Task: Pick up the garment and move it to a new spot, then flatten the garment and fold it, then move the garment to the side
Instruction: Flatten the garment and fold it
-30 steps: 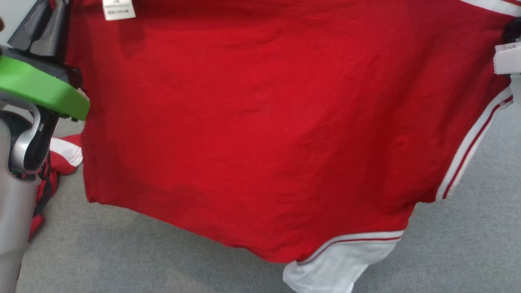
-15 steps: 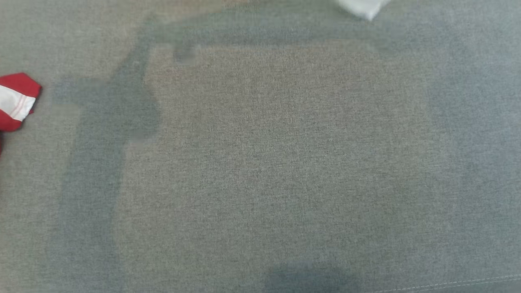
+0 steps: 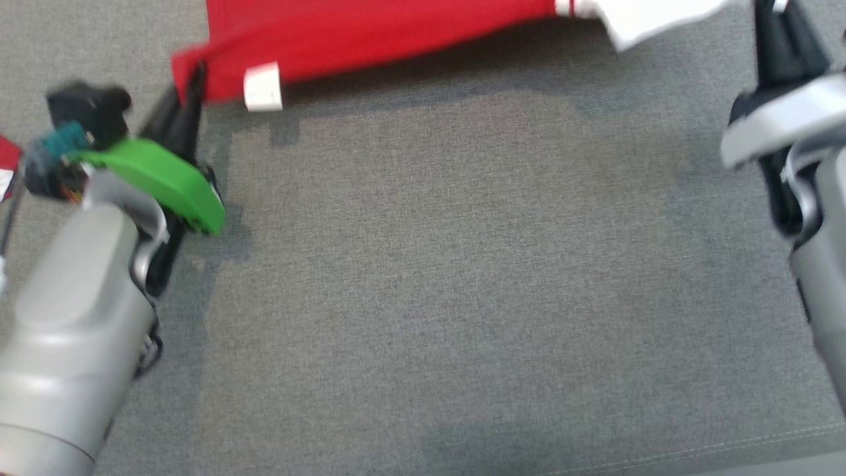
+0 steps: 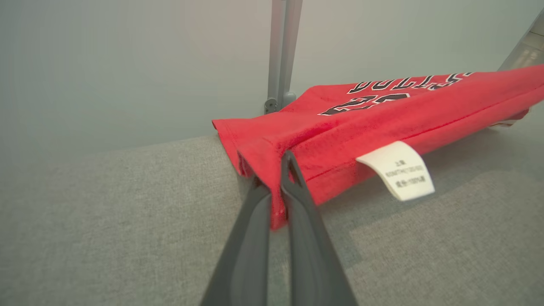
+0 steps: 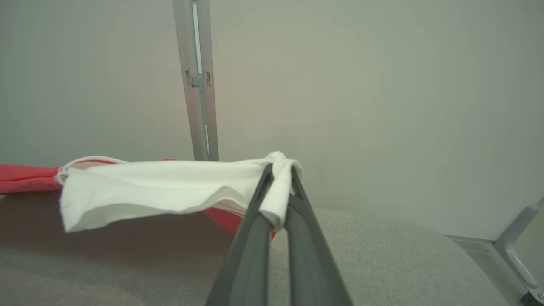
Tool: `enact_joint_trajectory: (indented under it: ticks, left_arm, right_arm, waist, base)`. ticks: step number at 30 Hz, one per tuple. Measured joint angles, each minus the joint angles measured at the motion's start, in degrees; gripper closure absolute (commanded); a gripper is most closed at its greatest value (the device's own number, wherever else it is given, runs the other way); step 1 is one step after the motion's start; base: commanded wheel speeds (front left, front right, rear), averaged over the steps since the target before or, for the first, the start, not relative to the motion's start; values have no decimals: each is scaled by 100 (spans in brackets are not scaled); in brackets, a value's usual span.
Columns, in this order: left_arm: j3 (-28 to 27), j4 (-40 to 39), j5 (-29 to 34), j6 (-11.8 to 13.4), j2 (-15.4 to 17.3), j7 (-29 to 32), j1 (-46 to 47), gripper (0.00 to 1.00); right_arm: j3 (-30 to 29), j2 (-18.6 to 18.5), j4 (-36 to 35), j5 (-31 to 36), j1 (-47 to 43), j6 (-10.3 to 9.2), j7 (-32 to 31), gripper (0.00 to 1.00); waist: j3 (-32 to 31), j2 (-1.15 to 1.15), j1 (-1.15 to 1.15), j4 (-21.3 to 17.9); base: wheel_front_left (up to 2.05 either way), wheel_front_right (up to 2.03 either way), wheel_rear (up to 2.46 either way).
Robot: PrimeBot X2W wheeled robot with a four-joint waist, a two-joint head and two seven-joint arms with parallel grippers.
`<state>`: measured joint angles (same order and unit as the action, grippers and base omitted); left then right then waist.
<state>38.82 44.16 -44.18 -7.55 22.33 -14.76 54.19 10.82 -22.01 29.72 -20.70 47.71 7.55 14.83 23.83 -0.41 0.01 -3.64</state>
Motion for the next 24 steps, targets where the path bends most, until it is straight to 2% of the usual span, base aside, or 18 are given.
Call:
enact_joint_trajectory:
  ticks: [4, 6, 10, 14, 16, 24]
  left_arm:
    - [-77, 82, -328, 0, -250, -19, -1004, 100]
    - [-371, 35, -361, 0, -372, -20, -1467, 100]
    - [-744, -110, -232, 0, -573, -49, -2325, 100]
    - [-1105, -264, -58, 0, -777, -52, -3055, 100]
    - [-1254, -320, 91, 0, -864, -51, -3412, 100]
    - [-2008, -487, 398, -2, -1070, -48, -4764, 100]
  right_arm:
    - [-46, 156, -286, -145, -1272, 0, 11, 100]
    - [-107, 232, -383, -207, -1787, 0, 15, 100]
    - [-245, 369, -481, -196, -2557, 0, 15, 100]
    - [-261, 405, -433, 120, -3251, 0, 16, 100]
    - [-314, 547, -374, 167, -3600, 0, 16, 100]
    - [-321, 853, -255, 405, -4782, 1, 16, 100]
  waist:
    - [-177, 0, -1, -42]
    - [-288, 0, -1, -65]
    - [-552, 0, -1, -102]
    - [-886, 0, -1, -116]
    - [-1074, 0, -1, -119]
    - [-1902, 0, -2, -121]
  base:
    - [0, 0, 0]
    - [0, 0, 0]
    - [0, 0, 0]
    - [0, 0, 0]
    - [0, 0, 0]
    - [0, 0, 0]
